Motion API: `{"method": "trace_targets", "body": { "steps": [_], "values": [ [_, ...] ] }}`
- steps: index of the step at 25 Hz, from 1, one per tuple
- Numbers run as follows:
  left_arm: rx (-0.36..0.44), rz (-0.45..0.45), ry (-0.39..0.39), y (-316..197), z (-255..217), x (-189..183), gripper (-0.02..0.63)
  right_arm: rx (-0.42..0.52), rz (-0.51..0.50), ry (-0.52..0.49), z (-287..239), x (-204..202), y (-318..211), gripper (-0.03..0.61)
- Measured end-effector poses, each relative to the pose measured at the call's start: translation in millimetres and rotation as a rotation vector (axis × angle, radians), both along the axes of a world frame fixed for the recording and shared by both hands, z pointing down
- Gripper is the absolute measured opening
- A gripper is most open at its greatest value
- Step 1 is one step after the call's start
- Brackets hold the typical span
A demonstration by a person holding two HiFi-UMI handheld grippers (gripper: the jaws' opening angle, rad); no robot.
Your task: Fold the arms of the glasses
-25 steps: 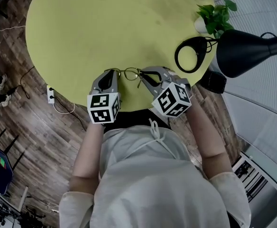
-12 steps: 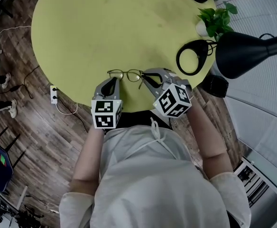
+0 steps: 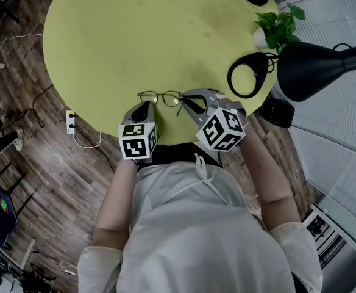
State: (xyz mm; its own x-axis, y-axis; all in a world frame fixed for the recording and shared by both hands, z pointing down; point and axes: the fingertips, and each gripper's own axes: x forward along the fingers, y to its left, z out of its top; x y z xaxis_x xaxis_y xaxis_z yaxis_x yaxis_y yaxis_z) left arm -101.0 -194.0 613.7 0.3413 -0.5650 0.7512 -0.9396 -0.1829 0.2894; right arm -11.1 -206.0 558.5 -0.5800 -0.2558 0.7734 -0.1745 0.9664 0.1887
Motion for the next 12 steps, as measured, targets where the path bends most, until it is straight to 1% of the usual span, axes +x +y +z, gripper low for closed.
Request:
{"method": "trace_targets", "body": {
  "steps": [3,6,12],
  "values": [
    [-0.019,0.019,-0.014,0.9,1.5,1.0,0.006,-0.003,-0.025,0.015,-1.0,-7.1,2.2,0.021],
    [-0.024,0.014,-0.013,-0.1,2.8,1.6,0.006,-0.014,-0.033,0.031,0.3,-9.0,-0.2,0.021],
    [-0.022,0.014,-0.016,-2.4,3.2,2.1,0.006,-0.092,-0.048,0.084,5.3,-18.6,-0.7,0.034]
  ]
}}
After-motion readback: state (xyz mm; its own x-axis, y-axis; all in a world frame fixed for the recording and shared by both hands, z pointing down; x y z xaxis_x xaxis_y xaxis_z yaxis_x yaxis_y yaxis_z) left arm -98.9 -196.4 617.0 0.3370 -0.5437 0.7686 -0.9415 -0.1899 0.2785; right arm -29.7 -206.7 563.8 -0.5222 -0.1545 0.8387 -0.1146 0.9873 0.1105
